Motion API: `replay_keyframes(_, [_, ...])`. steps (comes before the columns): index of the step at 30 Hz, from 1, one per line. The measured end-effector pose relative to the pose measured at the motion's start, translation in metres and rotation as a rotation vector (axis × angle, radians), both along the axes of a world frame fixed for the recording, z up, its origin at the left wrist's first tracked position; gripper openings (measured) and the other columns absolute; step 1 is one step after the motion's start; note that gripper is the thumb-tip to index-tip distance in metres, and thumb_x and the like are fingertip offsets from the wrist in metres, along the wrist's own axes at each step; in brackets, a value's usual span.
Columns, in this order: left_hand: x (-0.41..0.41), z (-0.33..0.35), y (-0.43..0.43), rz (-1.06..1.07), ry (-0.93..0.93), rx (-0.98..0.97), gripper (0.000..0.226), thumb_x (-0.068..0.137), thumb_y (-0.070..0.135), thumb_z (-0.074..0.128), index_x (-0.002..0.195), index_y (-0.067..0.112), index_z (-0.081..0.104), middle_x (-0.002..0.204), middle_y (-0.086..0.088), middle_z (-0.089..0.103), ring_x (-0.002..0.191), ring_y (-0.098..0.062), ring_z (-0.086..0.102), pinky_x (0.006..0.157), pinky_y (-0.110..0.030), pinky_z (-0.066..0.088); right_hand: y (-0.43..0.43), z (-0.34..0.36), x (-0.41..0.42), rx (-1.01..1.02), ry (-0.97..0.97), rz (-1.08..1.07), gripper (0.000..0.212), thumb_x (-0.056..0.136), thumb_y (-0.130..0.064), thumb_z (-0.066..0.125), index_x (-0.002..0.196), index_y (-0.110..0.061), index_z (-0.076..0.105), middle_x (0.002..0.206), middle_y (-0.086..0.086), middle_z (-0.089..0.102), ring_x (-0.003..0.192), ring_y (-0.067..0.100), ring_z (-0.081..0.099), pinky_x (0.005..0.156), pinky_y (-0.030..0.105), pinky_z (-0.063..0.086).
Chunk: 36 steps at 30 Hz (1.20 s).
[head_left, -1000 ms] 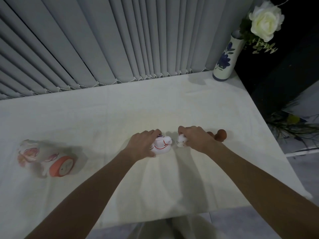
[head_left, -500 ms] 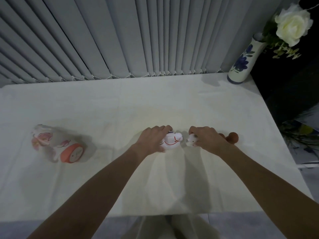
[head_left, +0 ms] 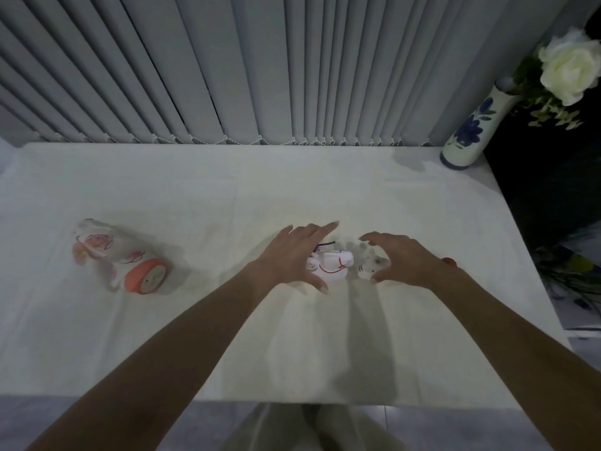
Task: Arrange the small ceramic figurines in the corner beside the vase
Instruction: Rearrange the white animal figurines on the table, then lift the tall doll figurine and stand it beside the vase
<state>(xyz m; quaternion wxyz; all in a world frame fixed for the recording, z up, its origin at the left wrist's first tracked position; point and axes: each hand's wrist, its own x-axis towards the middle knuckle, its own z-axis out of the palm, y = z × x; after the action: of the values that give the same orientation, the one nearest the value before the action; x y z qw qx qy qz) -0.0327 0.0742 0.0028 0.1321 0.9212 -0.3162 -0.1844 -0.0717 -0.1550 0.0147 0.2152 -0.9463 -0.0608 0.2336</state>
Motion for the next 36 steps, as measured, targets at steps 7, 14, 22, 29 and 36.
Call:
replay_keyframes(7, [0.014,0.03,0.073,0.218,-0.179,-0.122,0.108,0.061,0.057,0.075,0.147,0.019,0.022,0.141,-0.007,0.046,0.126,-0.025,0.047,0.107,-0.039,0.035,0.023,0.042,0.041,0.1,-0.087,0.019,0.08,0.061,-0.058,0.072,0.13,-0.036,0.038,0.13,0.001,0.056,0.12,0.017,0.052,0.095,0.029,0.04])
replay_keyframes(14, [0.008,0.044,0.175,0.612,-0.223,-0.163,0.103,0.062,0.06,0.073,0.145,0.02,0.028,0.141,-0.008,0.046,0.128,-0.026,0.043,0.112,-0.043,0.032,0.12,0.049,0.092,0.178,-0.091,0.2,0.091,0.05,-0.077,0.054,0.129,-0.035,0.039,0.129,0.003,0.057,0.12,0.018,0.052,0.102,0.036,0.042])
replay_keyframes(22, [-0.017,0.027,0.271,1.155,-0.277,-0.353,0.083,0.067,0.048,0.076,0.136,0.017,0.042,0.138,-0.011,0.05,0.126,-0.027,0.047,0.103,-0.041,0.041,0.264,0.019,0.124,0.242,0.057,0.367,0.081,0.058,-0.072,0.058,0.126,-0.03,0.045,0.123,0.004,0.059,0.11,0.022,0.056,0.099,0.04,0.045])
replay_keyframes(29, [-0.021,-0.011,0.311,1.77,0.383,-0.898,0.074,0.077,0.065,0.056,0.12,0.004,0.056,0.132,-0.015,0.057,0.116,-0.028,0.057,0.099,-0.039,0.048,0.374,-0.022,0.131,0.387,0.264,0.25,0.05,0.079,-0.058,0.053,0.104,-0.017,0.065,0.1,0.0,0.064,0.094,0.019,0.06,0.084,0.034,0.049])
replay_keyframes(36, [-0.02,-0.035,0.323,1.653,0.738,-1.28,0.054,0.087,0.05,0.053,0.116,0.005,0.06,0.104,-0.009,0.068,0.091,-0.02,0.066,0.073,-0.03,0.056,0.416,-0.036,0.128,0.485,0.518,0.14,0.046,0.074,-0.06,0.06,0.081,-0.016,0.067,0.077,-0.002,0.071,0.065,0.007,0.068,0.048,0.014,0.049])
